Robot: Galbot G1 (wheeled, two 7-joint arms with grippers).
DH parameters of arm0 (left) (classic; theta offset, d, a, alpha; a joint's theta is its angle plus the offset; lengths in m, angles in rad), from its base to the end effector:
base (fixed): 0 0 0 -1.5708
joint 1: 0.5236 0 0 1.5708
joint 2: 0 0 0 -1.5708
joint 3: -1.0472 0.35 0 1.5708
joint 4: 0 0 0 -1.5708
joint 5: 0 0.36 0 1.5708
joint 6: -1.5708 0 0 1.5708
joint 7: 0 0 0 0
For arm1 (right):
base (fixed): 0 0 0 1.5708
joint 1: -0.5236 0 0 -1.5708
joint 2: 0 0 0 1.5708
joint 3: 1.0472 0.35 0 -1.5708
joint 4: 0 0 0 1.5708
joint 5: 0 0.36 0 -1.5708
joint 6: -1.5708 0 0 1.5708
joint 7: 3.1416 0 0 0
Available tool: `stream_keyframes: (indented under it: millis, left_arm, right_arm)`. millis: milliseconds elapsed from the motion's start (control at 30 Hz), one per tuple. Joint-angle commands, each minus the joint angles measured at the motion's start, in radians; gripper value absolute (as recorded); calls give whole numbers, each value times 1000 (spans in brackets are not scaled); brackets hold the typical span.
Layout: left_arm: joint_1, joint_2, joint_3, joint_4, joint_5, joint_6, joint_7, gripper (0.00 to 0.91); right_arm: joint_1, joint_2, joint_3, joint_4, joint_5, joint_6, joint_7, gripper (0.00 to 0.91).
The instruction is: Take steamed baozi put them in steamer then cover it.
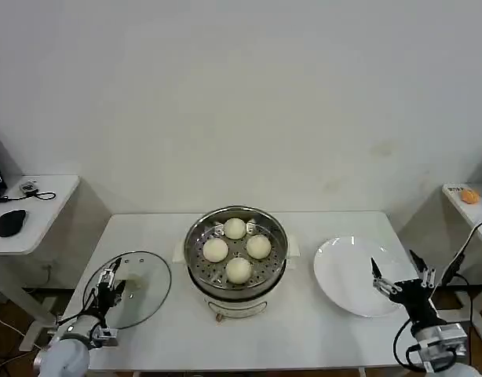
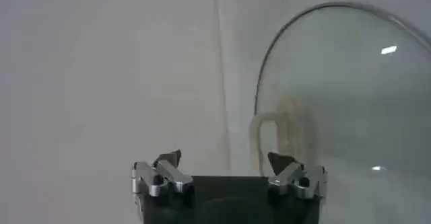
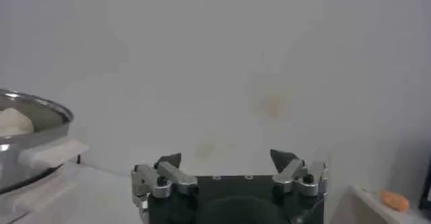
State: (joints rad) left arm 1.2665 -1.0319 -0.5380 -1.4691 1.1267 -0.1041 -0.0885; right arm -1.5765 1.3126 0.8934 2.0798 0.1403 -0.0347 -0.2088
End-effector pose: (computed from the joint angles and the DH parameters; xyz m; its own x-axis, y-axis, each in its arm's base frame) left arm 0.2779 0.2028 -0.3991 -0.9747 0.0471 0.2186 0.2140 -0.0873 0.9729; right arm 0.1824 -0.1544 -0.2686 -0.9997 -0.0108 0.0221 -0.0161 0.9664 -0.2566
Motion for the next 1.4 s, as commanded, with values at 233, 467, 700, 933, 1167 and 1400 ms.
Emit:
stream_keyframes:
  millis: [233,467,700,933,1167,1400]
  left_arm:
    - [-109,-19,32,117,8,-4,-19,0]
    - [-100,-22,29,112,7,-6,-25,0]
    - [-70,-26,4,61,9,-5,-31,0]
    - [-17,-23,-30,-71,15,42,-55,0]
    - [36,7,-69,-277,-29,213,-31,0]
    - [45,45,-108,-455,-78,307,78,0]
  right_arm:
    - [-40,15,-9,-12,-25,31,-2,907]
    - [-38,22,-20,-13,-28,30,-2,907]
    - [-39,19,-31,-10,-31,33,-2,907]
    - [-48,27,-48,-8,-51,44,0,907]
    - [-48,35,-70,-8,-76,51,-1,907]
    - [-42,38,-88,-29,-78,61,-7,907]
